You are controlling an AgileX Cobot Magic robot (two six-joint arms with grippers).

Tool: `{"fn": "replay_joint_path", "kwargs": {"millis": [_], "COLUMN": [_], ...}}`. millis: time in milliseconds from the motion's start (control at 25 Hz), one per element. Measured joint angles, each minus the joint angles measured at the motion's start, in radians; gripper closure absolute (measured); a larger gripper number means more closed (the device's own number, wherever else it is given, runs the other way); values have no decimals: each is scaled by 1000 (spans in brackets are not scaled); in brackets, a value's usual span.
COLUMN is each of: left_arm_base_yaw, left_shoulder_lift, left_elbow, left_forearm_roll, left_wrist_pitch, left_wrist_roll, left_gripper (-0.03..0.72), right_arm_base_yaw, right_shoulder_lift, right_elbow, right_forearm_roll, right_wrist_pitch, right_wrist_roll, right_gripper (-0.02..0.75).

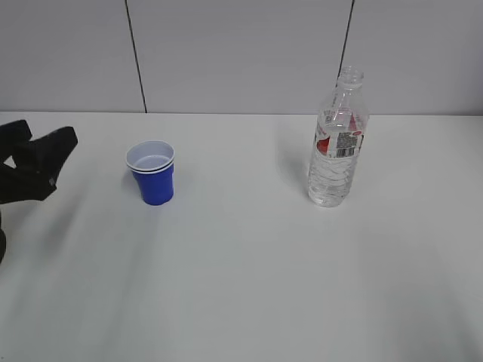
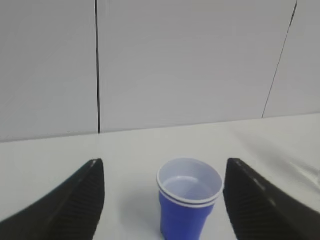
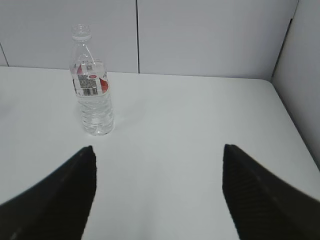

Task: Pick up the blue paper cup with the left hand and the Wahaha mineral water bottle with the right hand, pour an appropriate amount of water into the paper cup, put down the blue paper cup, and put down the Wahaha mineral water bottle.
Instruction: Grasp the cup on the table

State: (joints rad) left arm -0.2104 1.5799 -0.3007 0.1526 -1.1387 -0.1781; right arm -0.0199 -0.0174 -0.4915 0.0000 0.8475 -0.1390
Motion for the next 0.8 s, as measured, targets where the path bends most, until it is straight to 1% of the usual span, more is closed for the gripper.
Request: {"fn": "replay_joint_path", "kwargs": {"millis": [520,800], "left_arm_base_yaw": [0,0], "left_shoulder_lift": [179,288], "left_elbow": [-8,-76], "left_forearm_roll": [15,37], "left_wrist_pitch": [0,-1], "left_wrist_roll": [2,2], "left_gripper": [125,98], "right_arm_base_yaw": [0,0], "right_shoulder_lift": [0,0], "right_elbow": [0,0], "right_forearm_roll": [0,0], "right_wrist_pitch": [0,0], "right_wrist_roll": [0,0], "right_gripper": [150,150]}}
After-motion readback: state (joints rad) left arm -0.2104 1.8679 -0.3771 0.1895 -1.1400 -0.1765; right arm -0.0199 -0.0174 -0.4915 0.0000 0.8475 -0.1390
